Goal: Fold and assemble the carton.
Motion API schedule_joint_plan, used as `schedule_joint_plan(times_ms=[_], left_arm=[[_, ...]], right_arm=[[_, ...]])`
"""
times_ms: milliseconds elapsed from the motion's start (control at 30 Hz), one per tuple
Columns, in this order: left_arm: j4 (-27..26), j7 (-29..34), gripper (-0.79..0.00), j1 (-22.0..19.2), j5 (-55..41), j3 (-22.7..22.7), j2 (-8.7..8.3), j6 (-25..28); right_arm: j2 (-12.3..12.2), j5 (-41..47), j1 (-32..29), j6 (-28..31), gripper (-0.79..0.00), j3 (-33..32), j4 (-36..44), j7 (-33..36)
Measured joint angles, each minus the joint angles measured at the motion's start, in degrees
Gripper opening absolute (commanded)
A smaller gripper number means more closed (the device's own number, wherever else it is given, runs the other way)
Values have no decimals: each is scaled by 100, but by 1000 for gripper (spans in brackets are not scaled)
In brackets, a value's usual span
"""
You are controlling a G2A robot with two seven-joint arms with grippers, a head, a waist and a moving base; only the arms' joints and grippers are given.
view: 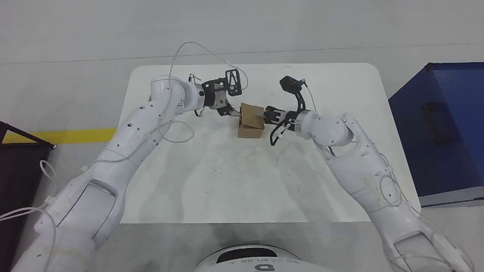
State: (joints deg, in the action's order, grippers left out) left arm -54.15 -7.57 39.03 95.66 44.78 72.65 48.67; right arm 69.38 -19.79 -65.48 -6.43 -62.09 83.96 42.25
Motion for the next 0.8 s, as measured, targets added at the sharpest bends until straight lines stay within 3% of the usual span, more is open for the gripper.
schedule_joint_plan(times_ms=[567, 800], left_arm=[[-94, 175, 0, 53, 210, 75, -83, 87], [-137, 215, 0, 94, 236, 98, -105, 94]], right_arm=[[27, -150, 59, -149, -631, 116, -65, -85], [35, -170, 53, -177, -646, 145, -55, -102]])
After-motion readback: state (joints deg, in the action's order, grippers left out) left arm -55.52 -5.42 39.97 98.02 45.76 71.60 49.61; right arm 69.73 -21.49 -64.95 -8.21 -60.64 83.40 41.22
